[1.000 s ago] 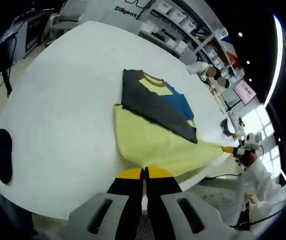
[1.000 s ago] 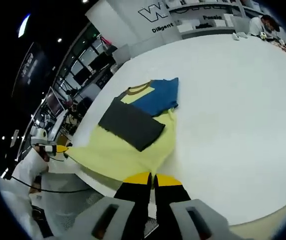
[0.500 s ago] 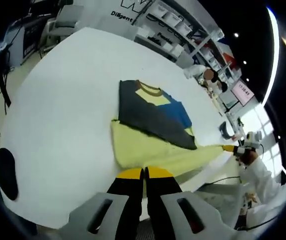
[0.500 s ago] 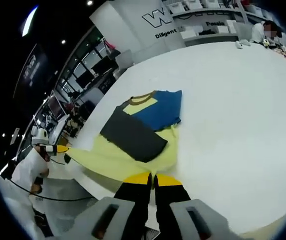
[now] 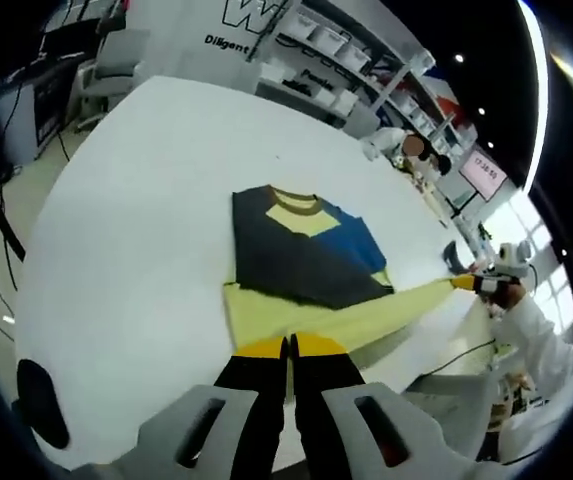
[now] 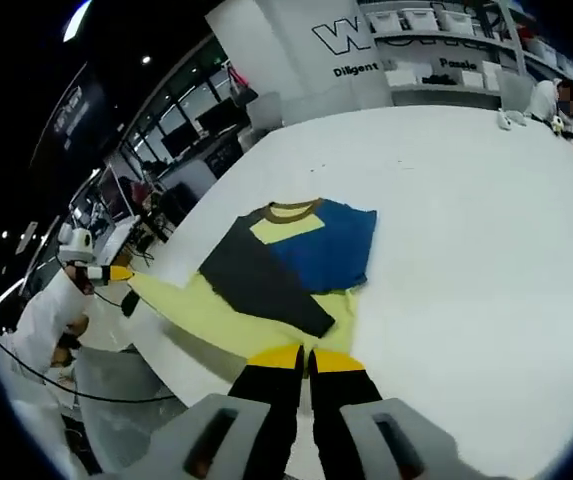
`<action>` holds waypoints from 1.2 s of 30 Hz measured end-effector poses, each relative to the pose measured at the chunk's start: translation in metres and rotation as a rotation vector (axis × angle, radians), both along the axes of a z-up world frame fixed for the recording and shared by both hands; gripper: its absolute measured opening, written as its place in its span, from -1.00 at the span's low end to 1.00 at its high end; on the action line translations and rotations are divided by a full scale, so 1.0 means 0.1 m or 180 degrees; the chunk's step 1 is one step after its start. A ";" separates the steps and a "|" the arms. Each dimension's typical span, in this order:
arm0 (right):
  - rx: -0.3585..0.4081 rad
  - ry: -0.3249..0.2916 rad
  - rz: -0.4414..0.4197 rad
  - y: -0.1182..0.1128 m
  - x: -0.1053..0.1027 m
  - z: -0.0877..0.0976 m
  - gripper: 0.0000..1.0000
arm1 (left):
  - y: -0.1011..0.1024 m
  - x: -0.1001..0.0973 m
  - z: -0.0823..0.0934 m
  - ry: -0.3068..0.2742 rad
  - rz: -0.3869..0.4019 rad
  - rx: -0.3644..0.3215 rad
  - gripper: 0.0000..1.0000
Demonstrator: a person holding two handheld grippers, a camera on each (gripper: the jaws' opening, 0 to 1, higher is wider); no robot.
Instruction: Fold the garment on the visible template until the final outline fits inside the template.
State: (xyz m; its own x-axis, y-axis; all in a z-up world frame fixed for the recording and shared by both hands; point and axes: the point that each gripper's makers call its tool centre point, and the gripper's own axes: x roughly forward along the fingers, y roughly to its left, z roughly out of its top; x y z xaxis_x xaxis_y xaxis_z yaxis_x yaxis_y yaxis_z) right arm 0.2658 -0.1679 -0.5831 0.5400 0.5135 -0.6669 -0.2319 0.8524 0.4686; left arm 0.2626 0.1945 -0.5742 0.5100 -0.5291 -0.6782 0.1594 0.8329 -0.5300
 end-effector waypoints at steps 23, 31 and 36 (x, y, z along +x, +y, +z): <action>-0.0545 -0.0259 0.0541 0.07 1.08 0.47 -1.00 | 0.12 1.08 0.39 -0.0298 -0.0248 0.0446 -1.00; -0.0636 -0.0319 0.0603 0.08 1.33 0.56 -1.00 | 0.11 1.38 0.53 -0.0416 -0.0317 0.0607 -1.00; -0.0695 -0.0338 0.0621 0.08 1.44 0.59 -1.00 | 0.09 1.54 0.58 -0.0466 -0.0353 0.0677 -1.00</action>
State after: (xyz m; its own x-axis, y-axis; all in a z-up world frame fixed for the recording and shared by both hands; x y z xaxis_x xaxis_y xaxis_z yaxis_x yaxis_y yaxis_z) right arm 0.4095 -0.1598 -0.5238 0.5177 0.4652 -0.7180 -0.4389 0.8648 0.2438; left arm 0.4165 0.2035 -0.5161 0.5575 -0.4409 -0.7034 0.3177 0.8961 -0.3099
